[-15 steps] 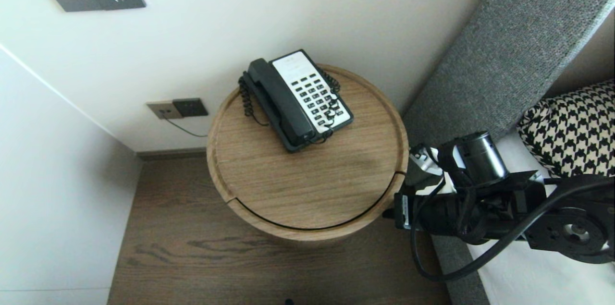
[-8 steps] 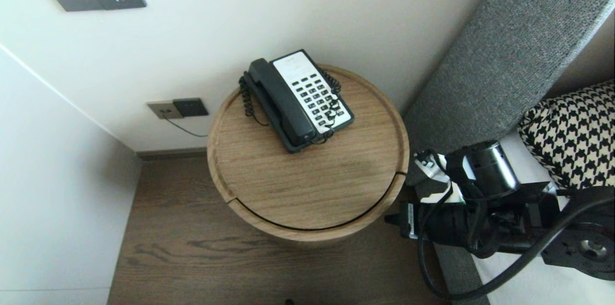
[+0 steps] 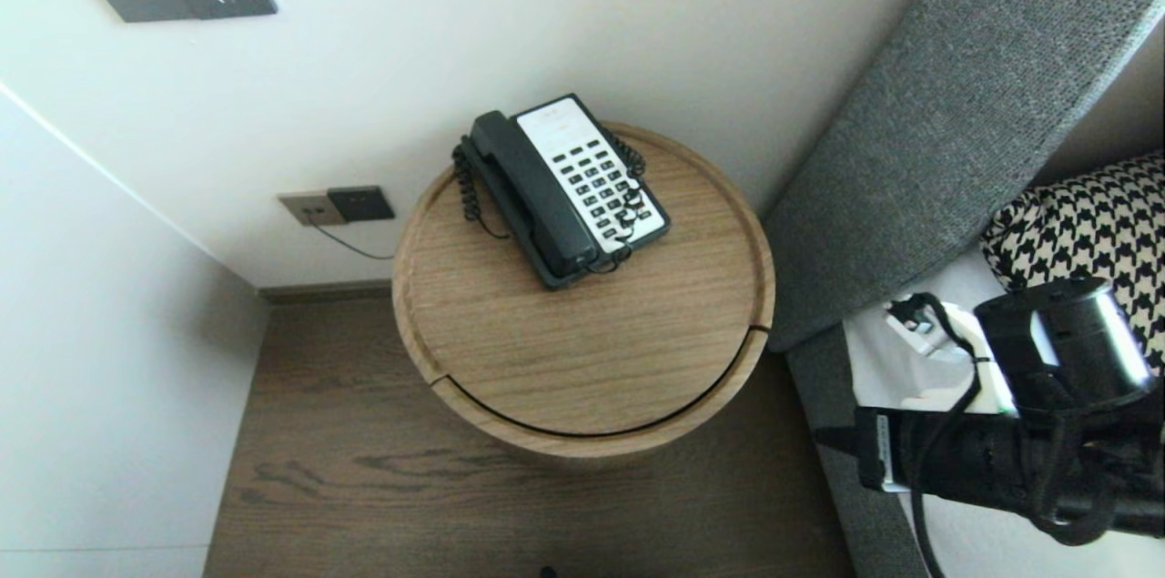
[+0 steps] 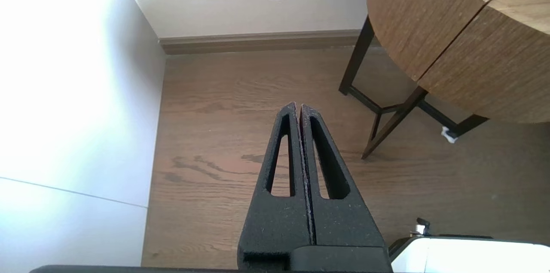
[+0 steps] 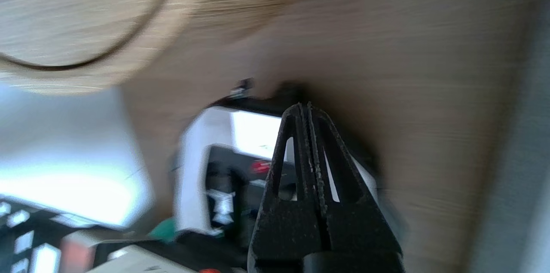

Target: Open the nightstand drawer

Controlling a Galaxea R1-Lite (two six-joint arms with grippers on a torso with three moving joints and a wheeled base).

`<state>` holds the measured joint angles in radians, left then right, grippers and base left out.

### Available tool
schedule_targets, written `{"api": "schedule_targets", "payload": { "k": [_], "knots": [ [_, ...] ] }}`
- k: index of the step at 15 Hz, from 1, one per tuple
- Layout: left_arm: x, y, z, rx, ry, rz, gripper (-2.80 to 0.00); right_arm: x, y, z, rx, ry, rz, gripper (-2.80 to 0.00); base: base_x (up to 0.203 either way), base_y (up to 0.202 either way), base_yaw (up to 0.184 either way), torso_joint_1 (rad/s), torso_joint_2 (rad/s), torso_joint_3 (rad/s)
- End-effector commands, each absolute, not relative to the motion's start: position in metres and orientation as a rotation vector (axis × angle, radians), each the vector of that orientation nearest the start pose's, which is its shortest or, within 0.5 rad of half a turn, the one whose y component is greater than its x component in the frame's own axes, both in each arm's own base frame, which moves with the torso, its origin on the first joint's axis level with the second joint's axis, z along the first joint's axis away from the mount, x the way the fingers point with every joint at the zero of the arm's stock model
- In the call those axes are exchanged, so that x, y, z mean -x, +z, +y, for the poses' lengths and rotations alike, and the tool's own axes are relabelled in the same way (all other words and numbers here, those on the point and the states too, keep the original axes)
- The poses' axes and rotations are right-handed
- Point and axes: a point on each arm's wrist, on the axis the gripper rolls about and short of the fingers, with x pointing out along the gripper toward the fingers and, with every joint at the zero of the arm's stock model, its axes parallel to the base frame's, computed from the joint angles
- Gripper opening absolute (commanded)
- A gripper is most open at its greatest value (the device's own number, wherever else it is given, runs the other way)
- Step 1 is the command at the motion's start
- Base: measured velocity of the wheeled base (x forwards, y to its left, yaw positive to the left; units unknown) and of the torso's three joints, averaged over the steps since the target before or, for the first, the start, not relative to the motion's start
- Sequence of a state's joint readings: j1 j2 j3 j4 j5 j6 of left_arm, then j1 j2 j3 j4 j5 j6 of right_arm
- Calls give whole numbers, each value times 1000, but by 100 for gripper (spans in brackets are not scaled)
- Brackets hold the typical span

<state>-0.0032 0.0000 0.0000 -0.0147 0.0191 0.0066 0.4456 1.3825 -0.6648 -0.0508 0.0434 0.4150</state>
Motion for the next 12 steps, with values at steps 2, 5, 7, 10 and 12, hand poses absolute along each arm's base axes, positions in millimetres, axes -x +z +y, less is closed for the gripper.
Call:
{"api": "schedule_targets", "payload": {
  "k": [2, 5, 7, 10, 12],
  "knots": [
    [23, 77, 1, -6, 17, -15, -280, -152, 184, 60, -206, 184, 699, -280, 0, 0, 0, 0, 0, 0],
    [23, 77, 1, -6, 17, -14, -280, -121, 182, 43, -121, 65, 647, -280, 0, 0, 0, 0, 0, 0],
    [23, 77, 1, -6, 17, -15, -280, -98, 170, 33, -52, -51, 718, -280, 0, 0, 0, 0, 0, 0],
    [23, 77, 1, -6, 17, -15, -280, -70, 162, 19, -91, -168, 819, -280, 0, 0, 0, 0, 0, 0],
    [23, 77, 1, -6, 17, -14, -280, -61, 155, 14, -106, -288, 855, -280, 0, 0, 0, 0, 0, 0]
  ]
}}
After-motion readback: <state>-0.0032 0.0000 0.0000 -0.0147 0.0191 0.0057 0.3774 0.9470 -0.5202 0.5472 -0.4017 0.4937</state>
